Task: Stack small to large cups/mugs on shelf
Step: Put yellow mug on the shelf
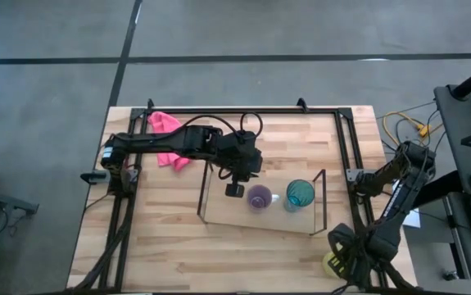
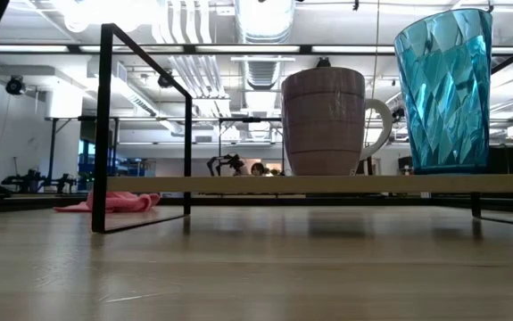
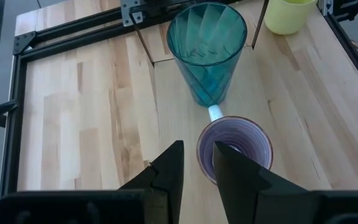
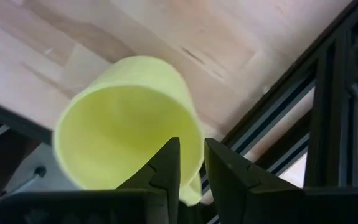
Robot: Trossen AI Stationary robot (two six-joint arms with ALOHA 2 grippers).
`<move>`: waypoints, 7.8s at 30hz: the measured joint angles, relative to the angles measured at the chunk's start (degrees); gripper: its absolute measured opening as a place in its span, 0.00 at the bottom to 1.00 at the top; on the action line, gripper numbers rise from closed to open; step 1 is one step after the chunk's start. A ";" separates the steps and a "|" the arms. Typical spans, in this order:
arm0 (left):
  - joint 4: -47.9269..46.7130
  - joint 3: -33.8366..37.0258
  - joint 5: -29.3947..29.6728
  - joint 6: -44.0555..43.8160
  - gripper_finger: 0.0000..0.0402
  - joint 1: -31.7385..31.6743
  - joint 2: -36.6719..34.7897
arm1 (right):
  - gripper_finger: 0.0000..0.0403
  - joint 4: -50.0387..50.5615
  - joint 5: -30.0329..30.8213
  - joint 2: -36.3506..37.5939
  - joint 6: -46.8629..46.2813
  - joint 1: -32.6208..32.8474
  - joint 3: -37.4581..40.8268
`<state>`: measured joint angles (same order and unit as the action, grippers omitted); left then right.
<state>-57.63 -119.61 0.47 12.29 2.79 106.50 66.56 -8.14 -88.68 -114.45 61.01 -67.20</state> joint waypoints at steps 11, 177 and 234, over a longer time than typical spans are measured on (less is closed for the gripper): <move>0.00 0.00 0.00 -0.11 0.18 0.00 -0.02 | 0.17 -3.15 0.00 0.11 -0.41 0.00 3.79; -32.37 0.92 43.15 -26.49 0.18 0.17 -23.68 | 0.02 2.05 4.14 -35.32 98.00 -61.02 -53.62; -32.39 0.98 43.06 -26.69 0.18 0.17 -23.39 | 0.03 -1.25 0.72 -35.23 98.01 -61.79 -50.10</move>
<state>-90.02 -118.63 43.53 -14.39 2.96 83.11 65.31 -7.42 -123.92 -16.45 -0.78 -117.30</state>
